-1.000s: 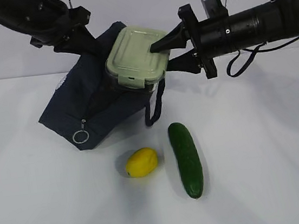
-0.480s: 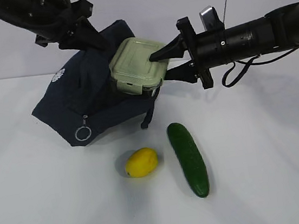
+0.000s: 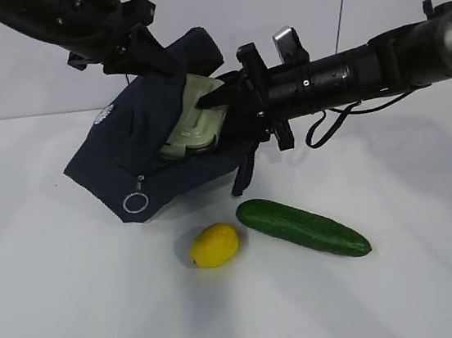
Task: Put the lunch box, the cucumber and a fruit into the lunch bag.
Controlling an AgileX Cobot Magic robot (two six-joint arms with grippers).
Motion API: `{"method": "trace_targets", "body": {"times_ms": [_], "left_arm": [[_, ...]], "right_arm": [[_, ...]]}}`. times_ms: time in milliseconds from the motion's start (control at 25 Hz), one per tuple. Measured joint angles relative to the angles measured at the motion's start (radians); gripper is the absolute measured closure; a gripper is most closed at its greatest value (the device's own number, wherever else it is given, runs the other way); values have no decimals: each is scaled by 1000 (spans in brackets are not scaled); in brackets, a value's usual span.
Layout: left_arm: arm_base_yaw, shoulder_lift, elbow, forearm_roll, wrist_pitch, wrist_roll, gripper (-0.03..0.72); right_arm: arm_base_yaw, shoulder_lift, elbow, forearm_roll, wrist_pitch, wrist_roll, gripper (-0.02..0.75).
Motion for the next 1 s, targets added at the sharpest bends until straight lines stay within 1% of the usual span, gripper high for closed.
{"method": "trace_targets", "body": {"times_ms": [160, 280, 560, 680, 1000], "left_arm": [[0, 0, 0, -8, 2, 1, 655], [0, 0, 0, -30, 2, 2, 655], [-2, -2, 0, -54, 11, 4, 656], [-5, -5, 0, -61, 23, 4, 656], [-6, -5, 0, -97, 58, 4, 657]], "right_arm": [[6, 19, 0, 86, -2, -78, 349], [6, 19, -4, 107, -6, -120, 349], [13, 26, -73, 103, -6, -164, 349], [19, 26, -99, 101, -6, -211, 349], [19, 28, -103, 101, 25, -332, 349]]}}
